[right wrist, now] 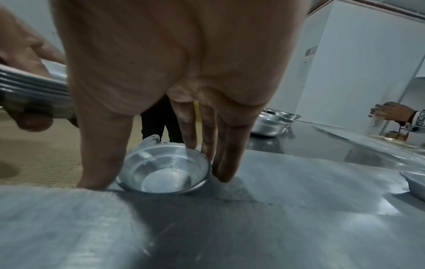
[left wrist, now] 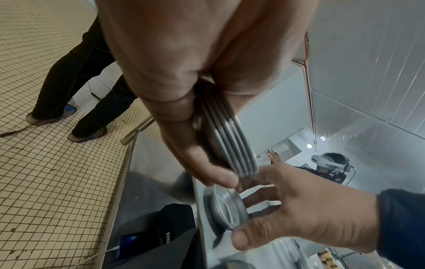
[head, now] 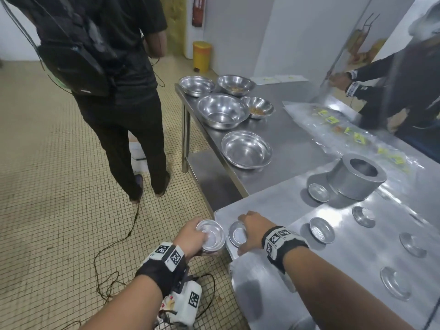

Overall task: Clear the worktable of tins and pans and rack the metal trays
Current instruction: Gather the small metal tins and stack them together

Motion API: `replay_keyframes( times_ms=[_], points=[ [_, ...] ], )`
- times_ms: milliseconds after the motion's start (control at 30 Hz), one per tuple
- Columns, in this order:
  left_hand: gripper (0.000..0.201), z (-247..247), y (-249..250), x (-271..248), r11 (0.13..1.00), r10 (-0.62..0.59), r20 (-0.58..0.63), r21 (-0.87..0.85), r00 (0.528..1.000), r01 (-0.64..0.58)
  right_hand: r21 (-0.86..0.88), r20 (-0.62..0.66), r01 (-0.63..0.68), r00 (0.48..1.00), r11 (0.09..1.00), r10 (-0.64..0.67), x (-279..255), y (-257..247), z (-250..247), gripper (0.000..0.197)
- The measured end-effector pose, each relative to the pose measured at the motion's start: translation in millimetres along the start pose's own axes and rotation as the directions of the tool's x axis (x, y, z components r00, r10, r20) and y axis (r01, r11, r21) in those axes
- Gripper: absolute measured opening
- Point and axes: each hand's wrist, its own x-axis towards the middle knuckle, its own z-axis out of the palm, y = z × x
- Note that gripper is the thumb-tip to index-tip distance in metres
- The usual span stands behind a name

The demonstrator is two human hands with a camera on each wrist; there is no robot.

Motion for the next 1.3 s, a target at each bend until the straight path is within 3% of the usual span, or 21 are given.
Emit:
replay_keyframes(
  times_ms=[200,367,467,600,867,1133,1300],
  points=[
    [0.031,-4,-3,5,1.0,-0.025,-0.031,0.007,0.999,0.025,-0.041,-0.013,-0.013,1.0,0.999,0.012,11,-2,4,0.079],
    [0.029,-3,-13,20,0.999,-0.038,-0.051,0.024,0.998,0.039,-0.018,-0.075,-0.072,0.995,0.997,0.071,17,1,-4,0.034],
    [0.03,-2,-15,25,0.998,-0.025,-0.054,0.052,0.998,0.028,0.038,-0.095,-0.113,0.989,0.993,0.116,20,3,-2,0.021],
    [0.035,-2,-21,31,0.997,-0.028,-0.069,0.07,0.997,0.033,0.131,-0.112,-0.153,0.98,0.98,0.167,22,7,1,0.015],
    [0.038,1,-16,14,0.997,-0.012,-0.055,0.075,0.998,0.016,0.164,-0.008,-0.213,0.976,0.963,0.217,21,7,1,0.028],
    [0.03,2,-20,24,0.995,-0.011,-0.101,0.098,0.995,0.021,0.403,-0.109,-0.185,0.963,0.897,0.247,3,11,-31,0.015],
    [0.083,18,-15,36,0.998,-0.03,-0.038,0.057,0.999,0.033,0.573,-0.114,-0.122,0.968,0.81,0.226,-18,9,-48,0.012]
  ],
)
